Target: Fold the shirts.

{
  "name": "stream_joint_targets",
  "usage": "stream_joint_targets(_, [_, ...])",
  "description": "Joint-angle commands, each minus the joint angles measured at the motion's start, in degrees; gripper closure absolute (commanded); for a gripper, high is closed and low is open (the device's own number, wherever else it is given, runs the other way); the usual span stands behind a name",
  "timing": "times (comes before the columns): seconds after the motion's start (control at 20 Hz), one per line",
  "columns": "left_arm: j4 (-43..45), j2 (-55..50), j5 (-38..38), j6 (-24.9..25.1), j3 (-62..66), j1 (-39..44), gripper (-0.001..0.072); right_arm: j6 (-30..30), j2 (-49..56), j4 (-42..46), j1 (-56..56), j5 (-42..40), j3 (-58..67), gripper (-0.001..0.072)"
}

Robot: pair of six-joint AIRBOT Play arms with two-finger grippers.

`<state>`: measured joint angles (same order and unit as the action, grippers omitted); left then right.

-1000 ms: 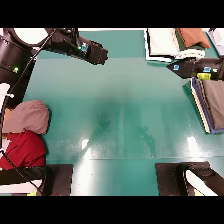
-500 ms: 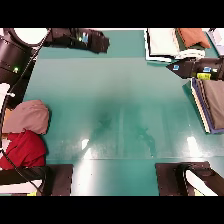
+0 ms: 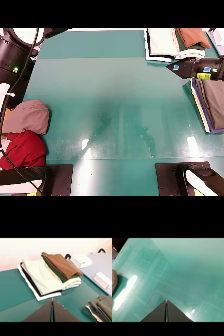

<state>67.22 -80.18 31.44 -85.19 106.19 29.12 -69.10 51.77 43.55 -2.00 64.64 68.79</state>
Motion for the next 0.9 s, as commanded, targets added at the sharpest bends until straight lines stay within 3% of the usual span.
stream_joint_targets(0.0, [4.92, 2.03, 12.52, 1.18, 0.11, -2.14, 0.0686, -0.02, -0.04, 0.0, 0.02, 0.09, 0.04, 0.0689])
stream_joint_targets(0.15, [18.69, 6.25, 37.62, -2.32, -0.42, -10.05, 0.0686, -0.02, -0.04, 0.02, 0.02, 0.46, 0.04, 0.0689])
stream_joint_targets(0.25, [27.45, 10.12, 48.35, -3.32, -4.68, -15.98, 0.0686, -0.02, -0.04, 0.0, 0.02, 0.37, 0.04, 0.0689])
stream_joint_targets(0.45, [30.88, 18.69, 50.38, -2.58, -22.93, -28.65, 0.0683, -0.02, -0.02, 0.0, 0.02, 0.26, 0.04, 0.0689])
stream_joint_targets(0.5, [30.97, 19.19, 49.05, -2.38, -27.85, -31.47, 0.0625, -0.02, -0.04, 0.0, 0.02, 0.28, 0.04, 0.0689])
stream_joint_targets(0.55, [30.95, 19.06, 47.32, -2.45, -32.65, -34.1, 0.0259, -0.02, -0.04, 0.0, 0.02, 0.31, 0.04, 0.0689])
stream_joint_targets(0.6, [30.95, 18.99, 44.37, -3.37, -37.42, -36.24, 0.0015, -0.02, -0.04, 0.0, 0.02, 0.46, 0.04, 0.0689])
stream_joint_targets(0.85, [31.41, 18.99, 25.64, -3.32, -56.94, -42.71, 0.004, -0.02, -0.04, 0.0, 0.02, 1.33, 0.04, 0.069])
